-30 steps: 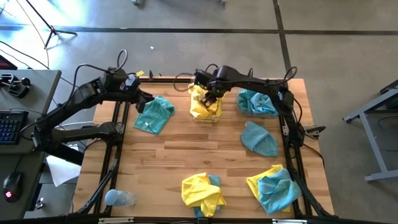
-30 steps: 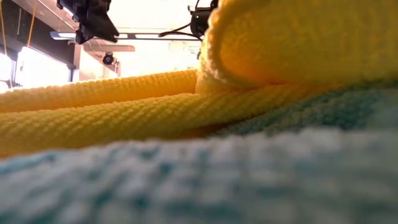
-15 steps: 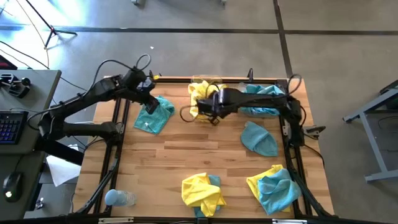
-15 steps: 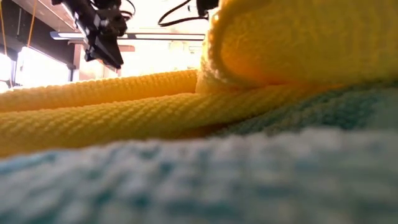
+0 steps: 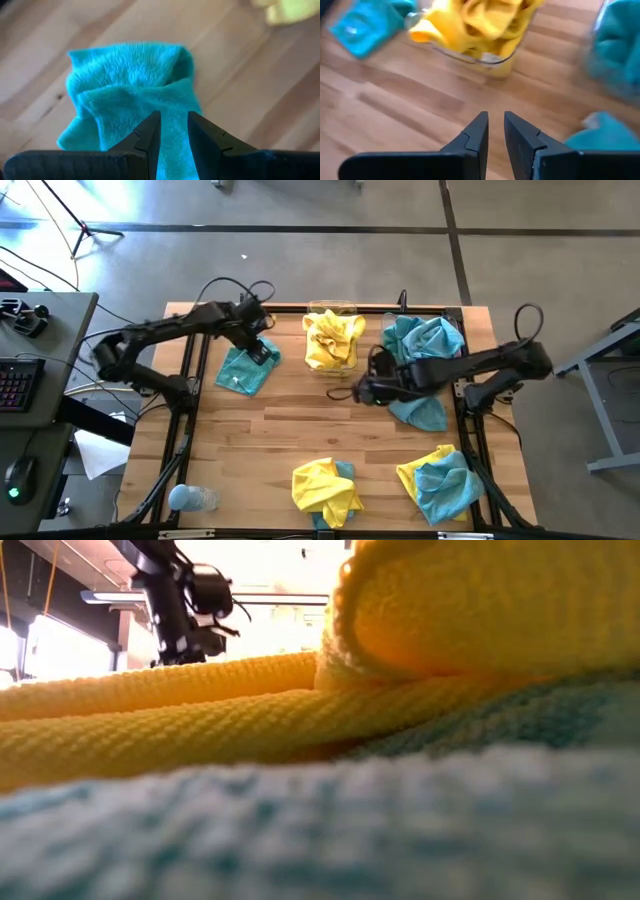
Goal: Sort microfiber towel by color & place in baskets
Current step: Put the blue towel into the right transparent bin
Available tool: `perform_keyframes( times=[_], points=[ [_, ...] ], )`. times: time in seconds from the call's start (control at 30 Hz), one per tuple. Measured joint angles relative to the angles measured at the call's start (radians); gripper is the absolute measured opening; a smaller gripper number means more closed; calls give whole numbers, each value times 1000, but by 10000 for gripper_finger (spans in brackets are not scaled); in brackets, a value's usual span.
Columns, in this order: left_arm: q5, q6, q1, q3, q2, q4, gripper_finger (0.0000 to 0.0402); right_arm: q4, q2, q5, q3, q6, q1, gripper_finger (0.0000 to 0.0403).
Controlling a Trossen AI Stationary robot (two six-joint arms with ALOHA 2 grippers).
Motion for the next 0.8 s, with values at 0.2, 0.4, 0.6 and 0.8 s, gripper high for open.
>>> perform_keyframes(
  times=[0.2,0.4,0.6,0.8],
  points=[
    [-40,1,0,0,168,9,82,84,-37,20,-71,60,65,55],
    [-102,-1,-1,0,334,10,82,107,-28,-46,-72,60,78,55],
    [-84,2,-14,9,437,-7,71,106,-28,-50,-72,-48,78,55],
    [-18,-55,-69,-2,371,2,9,-17,-28,-72,-71,-217,86,46]
  ],
)
